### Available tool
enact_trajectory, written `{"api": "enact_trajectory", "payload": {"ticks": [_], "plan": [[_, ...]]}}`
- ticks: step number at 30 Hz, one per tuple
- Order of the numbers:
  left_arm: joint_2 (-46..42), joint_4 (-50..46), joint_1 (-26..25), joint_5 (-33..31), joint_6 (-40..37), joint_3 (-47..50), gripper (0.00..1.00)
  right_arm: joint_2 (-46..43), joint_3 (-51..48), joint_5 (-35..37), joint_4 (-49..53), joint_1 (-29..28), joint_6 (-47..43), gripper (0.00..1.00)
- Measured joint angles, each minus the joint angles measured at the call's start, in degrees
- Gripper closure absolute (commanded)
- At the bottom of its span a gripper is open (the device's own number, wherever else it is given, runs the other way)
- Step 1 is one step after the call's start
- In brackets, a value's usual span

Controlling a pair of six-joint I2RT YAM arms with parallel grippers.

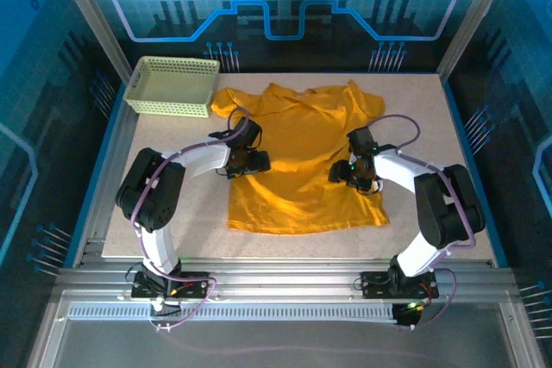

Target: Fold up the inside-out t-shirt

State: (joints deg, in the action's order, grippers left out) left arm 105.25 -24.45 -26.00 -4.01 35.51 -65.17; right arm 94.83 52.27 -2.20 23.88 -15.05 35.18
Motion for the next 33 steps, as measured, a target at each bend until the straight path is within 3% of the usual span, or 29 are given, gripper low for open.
{"api": "enact_trajectory", "payload": {"ticks": [7, 13, 18, 21, 26, 29, 33], "plan": [[1.31, 4.61, 0.00, 2.43, 5.01, -0.46, 0.16, 7.61, 8.28, -0.59, -1.16, 3.74, 0.85, 0.31], [8.52, 5.44, 0.04, 2.78, 3.85, -10.95, 0.12, 12.24, 14.88, -1.27, -1.62, 7.21, 0.02, 0.30], [7.23, 1.92, -1.22, -4.35, -1.14, -14.36, 0.02, 8.44, 14.99, -0.61, 0.09, 7.34, -2.43, 0.27], [1.95, 0.44, -5.64, -9.42, -6.03, -12.37, 0.02, -0.98, 10.75, 0.46, 1.25, 7.34, -3.69, 0.25], [-8.02, 0.20, -20.65, -13.05, -16.39, -8.04, 0.02, -17.81, 2.29, 0.85, 2.71, 7.32, -4.57, 0.24], [-7.89, 0.11, -27.80, -13.09, -21.07, -8.07, 0.05, -22.03, -2.99, 0.85, 3.21, 7.17, -4.52, 0.24], [-3.89, -1.03, -31.34, -12.57, -24.24, -8.50, 0.15, -23.28, -8.31, 0.87, 4.90, 6.80, -4.09, 0.24]]}}
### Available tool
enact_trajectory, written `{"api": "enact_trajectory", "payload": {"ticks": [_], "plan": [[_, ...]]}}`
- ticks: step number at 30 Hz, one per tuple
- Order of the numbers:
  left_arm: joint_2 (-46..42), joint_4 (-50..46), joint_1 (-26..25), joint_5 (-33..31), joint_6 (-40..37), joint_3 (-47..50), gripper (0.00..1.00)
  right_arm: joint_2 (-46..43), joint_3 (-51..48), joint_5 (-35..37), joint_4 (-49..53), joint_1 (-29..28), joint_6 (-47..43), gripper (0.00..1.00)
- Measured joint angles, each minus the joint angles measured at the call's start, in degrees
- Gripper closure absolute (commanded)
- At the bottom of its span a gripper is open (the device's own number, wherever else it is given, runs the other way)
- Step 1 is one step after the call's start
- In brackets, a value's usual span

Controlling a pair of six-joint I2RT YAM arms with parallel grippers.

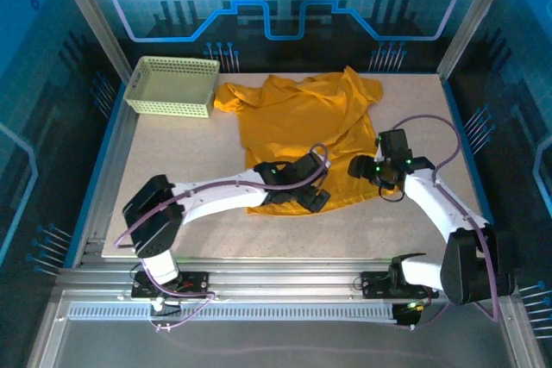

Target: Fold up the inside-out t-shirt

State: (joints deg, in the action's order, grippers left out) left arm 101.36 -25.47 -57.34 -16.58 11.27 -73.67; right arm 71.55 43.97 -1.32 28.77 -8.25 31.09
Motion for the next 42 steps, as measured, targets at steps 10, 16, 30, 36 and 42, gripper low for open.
{"api": "enact_trajectory", "payload": {"ticks": [10, 16, 30, 36, 42], "plan": [[11.34, -2.86, -0.59, 2.08, -2.60, -4.94, 0.36, -3.54, -3.17, 0.46, 0.68, -1.27, 1.33, 0.24], [13.81, -2.82, -0.59, 2.05, -2.32, -6.14, 0.52, -4.50, -3.98, 0.87, 0.81, -1.62, 1.53, 0.24], [16.04, -2.56, -0.57, 2.03, -0.76, -6.95, 0.92, -5.16, -4.28, 0.90, 0.76, -1.99, 1.53, 0.25], [16.02, -2.21, -0.57, 1.84, -0.70, -6.91, 0.99, -5.16, -4.35, 0.92, 0.72, -2.47, 1.53, 0.25], [14.14, -1.01, -0.15, 2.32, -0.61, -5.97, 0.99, -5.11, -4.76, 1.03, 0.79, -3.72, 1.92, 0.25]]}}
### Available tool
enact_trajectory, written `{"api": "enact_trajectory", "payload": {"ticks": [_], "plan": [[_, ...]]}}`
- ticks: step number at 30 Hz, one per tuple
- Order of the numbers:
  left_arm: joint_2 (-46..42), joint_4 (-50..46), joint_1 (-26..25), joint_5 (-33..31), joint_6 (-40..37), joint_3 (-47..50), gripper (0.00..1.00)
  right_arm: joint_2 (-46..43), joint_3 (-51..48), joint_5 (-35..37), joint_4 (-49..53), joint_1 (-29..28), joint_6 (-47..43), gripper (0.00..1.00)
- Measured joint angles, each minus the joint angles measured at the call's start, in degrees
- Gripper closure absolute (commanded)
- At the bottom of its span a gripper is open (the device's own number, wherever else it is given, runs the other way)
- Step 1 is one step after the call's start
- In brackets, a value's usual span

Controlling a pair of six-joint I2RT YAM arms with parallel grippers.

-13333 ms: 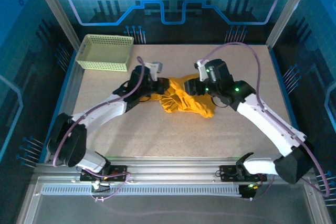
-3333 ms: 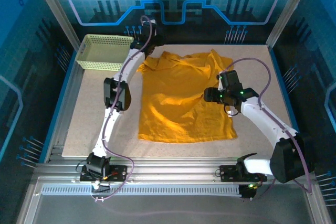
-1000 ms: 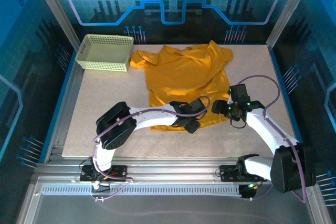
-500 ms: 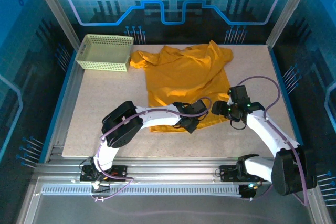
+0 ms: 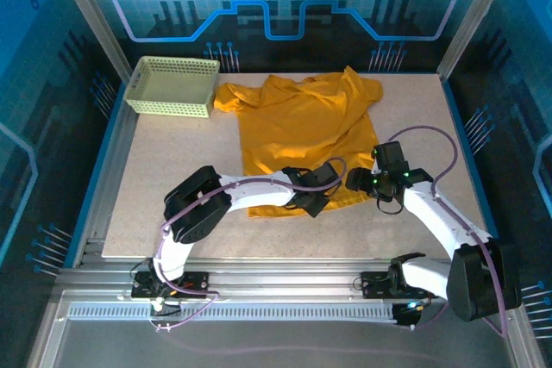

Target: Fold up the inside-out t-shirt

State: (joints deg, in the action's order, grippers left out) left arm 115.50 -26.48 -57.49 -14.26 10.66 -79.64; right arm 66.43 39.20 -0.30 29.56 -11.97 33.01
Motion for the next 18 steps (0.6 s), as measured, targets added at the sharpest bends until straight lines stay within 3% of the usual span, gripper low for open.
{"api": "enact_trajectory", "payload": {"ticks": [11, 18], "plan": [[-7.34, 5.42, 4.37, 6.36, 3.41, 4.44, 0.98, 0.83, -4.13, -1.70, -2.36, -3.56, 4.13, 0.29], [-7.39, 7.19, 5.14, 8.59, 4.83, 5.60, 0.98, 2.12, -6.29, -4.11, -6.73, -8.76, 8.90, 0.23]]}}
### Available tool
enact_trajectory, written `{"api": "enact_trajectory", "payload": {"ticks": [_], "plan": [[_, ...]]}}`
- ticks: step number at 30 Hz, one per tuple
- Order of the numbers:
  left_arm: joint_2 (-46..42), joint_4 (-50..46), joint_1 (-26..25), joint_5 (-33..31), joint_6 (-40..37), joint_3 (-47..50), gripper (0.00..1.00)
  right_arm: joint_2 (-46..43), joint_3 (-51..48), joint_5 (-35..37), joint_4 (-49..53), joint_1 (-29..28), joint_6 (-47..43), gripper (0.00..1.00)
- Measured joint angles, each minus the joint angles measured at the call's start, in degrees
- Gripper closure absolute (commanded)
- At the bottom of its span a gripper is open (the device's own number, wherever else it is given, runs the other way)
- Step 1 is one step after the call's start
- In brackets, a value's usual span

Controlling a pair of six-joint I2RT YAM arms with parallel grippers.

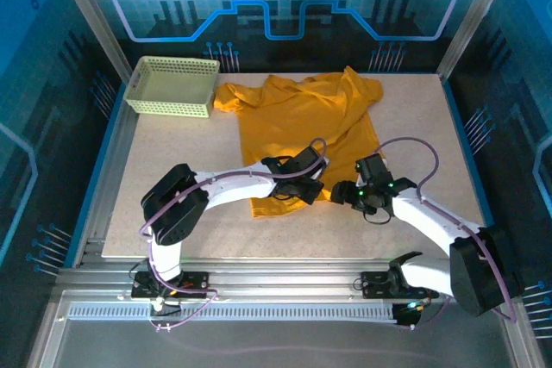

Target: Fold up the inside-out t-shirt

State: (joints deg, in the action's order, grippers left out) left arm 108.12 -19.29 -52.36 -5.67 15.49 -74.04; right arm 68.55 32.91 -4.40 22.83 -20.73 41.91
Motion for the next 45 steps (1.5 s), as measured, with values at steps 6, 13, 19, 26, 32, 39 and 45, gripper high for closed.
{"api": "enact_trajectory", "payload": {"ticks": [6, 13, 19, 26, 32, 39, 45], "plan": [[-0.09, 0.59, 0.13, 0.68, 0.79, 0.57, 0.99, -2.73, -6.56, -0.57, -5.90, -0.87, 7.78, 0.18], [-0.83, 1.44, 0.31, 1.09, 1.09, 1.99, 1.00, -5.42, -10.82, 1.38, -12.13, -1.57, 16.81, 0.23], [-1.33, 1.79, 0.42, 1.53, 1.09, 2.54, 1.00, -3.50, -10.73, 3.63, -12.83, -1.84, 19.82, 0.36], [-2.03, 1.97, 0.46, 2.16, 1.09, 3.13, 1.00, -0.81, -9.25, 4.39, -11.91, -1.84, 20.96, 0.40], [-2.14, 2.10, 0.46, 2.80, 1.09, 3.72, 1.00, -0.96, -9.01, 4.35, -11.89, -1.86, 21.09, 0.37], [-2.97, 2.67, 0.46, 3.48, 1.09, 4.46, 1.00, -1.42, -9.01, 4.35, -12.52, -2.16, 21.07, 0.37], [-3.96, 3.39, 0.46, 4.07, 1.09, 5.22, 1.00, -1.40, -9.01, 3.87, -14.45, -2.25, 21.09, 0.37]]}}
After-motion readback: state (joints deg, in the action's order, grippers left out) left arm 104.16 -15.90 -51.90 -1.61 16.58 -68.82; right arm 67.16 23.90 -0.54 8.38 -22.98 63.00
